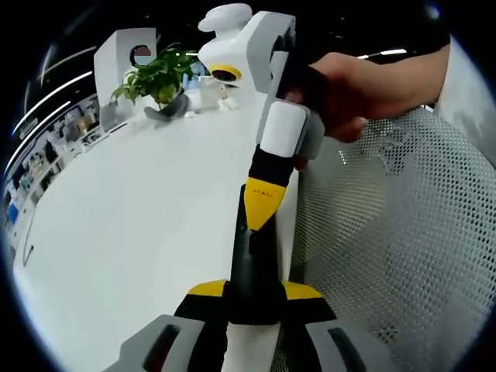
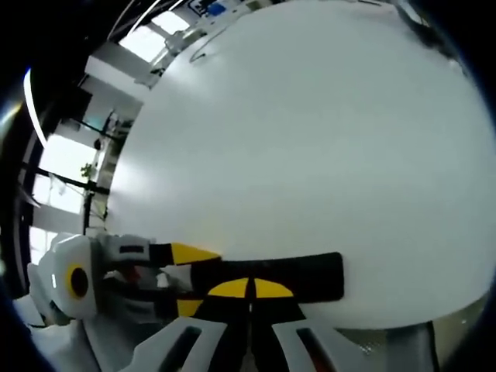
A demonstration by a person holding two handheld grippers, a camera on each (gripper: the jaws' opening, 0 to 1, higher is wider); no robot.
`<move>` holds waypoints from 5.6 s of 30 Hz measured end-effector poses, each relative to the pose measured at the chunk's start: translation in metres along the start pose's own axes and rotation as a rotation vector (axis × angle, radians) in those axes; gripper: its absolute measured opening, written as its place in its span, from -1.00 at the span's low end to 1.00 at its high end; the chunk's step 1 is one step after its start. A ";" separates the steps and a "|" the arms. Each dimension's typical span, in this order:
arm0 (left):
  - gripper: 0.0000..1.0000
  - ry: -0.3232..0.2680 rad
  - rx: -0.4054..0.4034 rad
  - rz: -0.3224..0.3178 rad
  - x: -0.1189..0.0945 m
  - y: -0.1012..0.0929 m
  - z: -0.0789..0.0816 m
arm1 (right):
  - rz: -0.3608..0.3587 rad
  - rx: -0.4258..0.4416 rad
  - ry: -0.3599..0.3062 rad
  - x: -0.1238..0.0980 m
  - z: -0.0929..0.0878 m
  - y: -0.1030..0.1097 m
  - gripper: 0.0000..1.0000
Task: Press the specified remote control buttons in sequence, fully releasing each button before pressing the next.
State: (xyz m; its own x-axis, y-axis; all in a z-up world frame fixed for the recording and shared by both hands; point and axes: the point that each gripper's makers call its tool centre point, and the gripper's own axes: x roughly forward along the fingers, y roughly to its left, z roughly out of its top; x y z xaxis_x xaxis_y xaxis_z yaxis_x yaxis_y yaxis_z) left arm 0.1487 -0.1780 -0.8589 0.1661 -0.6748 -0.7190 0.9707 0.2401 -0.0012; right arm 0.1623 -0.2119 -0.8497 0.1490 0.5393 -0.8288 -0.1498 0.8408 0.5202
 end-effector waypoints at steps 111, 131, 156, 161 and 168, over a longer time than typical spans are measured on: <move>-0.51 -0.029 0.010 -0.015 0.002 -0.003 0.002 | 0.051 0.012 0.023 0.006 -0.004 0.009 -1.00; -0.51 -0.031 0.012 -0.015 0.003 -0.003 0.003 | 0.084 -0.040 0.052 0.009 -0.008 0.018 -1.00; -0.51 -0.009 0.014 -0.011 0.003 -0.003 0.003 | 0.089 -0.118 -0.044 0.000 0.004 0.025 -1.00; -0.51 0.014 0.017 -0.012 0.003 -0.003 0.003 | 0.021 -0.252 -0.446 -0.046 0.056 0.027 -1.00; -0.51 0.054 0.018 -0.004 0.003 0.002 0.001 | -0.034 -0.292 -0.626 -0.101 0.071 0.023 -0.82</move>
State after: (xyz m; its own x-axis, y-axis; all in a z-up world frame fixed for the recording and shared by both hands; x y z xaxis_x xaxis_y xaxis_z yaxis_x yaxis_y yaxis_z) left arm 0.1510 -0.1805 -0.8599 0.1527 -0.6371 -0.7555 0.9745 0.2242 0.0079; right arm 0.2131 -0.2436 -0.7390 0.6813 0.5123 -0.5228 -0.3789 0.8579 0.3470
